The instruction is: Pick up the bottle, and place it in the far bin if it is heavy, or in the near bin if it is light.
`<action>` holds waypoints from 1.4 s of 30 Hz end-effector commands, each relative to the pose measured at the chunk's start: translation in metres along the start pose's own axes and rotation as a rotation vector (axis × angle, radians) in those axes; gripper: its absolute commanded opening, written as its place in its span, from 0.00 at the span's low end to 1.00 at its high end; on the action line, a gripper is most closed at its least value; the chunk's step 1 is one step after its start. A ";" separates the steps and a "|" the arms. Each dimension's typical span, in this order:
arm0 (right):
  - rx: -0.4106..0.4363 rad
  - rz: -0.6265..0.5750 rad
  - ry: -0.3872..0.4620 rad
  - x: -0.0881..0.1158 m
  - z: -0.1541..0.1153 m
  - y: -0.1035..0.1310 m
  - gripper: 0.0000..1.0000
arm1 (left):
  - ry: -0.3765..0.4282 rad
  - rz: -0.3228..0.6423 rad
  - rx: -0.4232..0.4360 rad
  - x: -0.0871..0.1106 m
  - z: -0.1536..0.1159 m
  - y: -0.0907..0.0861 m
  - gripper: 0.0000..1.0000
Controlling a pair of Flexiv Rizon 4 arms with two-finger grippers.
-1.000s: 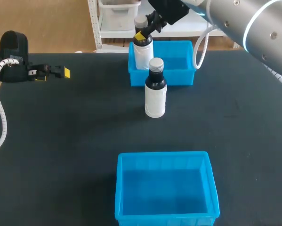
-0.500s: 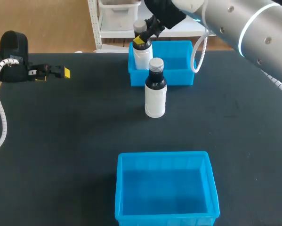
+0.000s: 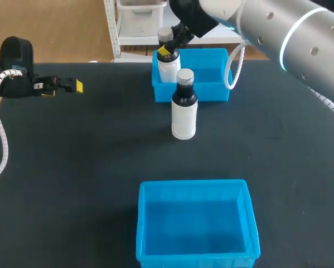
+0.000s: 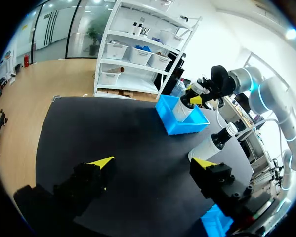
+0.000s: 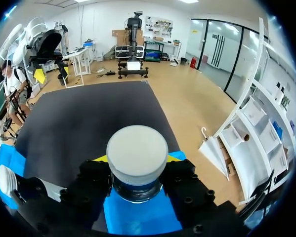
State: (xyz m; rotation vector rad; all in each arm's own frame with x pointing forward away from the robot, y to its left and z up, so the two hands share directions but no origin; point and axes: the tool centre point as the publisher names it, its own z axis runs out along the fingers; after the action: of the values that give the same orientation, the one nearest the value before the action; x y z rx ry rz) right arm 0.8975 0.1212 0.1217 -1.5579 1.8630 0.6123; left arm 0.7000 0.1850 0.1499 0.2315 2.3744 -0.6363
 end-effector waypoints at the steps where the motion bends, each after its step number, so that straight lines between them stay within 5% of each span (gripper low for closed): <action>1: -0.289 0.004 0.007 -0.004 0.004 -0.011 0.00 | 0.000 0.000 0.000 0.000 0.000 0.000 1.00; 41: -0.288 0.039 0.049 0.006 0.016 -0.015 0.00 | 0.000 0.000 0.000 0.000 0.000 0.000 1.00; 42: -0.281 0.041 0.053 0.006 0.016 -0.015 0.11 | 0.000 0.000 0.000 0.000 0.000 0.000 1.00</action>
State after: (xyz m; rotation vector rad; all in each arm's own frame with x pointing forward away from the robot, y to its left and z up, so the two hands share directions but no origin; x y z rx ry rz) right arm 0.9005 0.1201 0.1161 -1.5399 1.9252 0.5698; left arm 0.7000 0.1850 0.1499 0.2315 2.3744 -0.6363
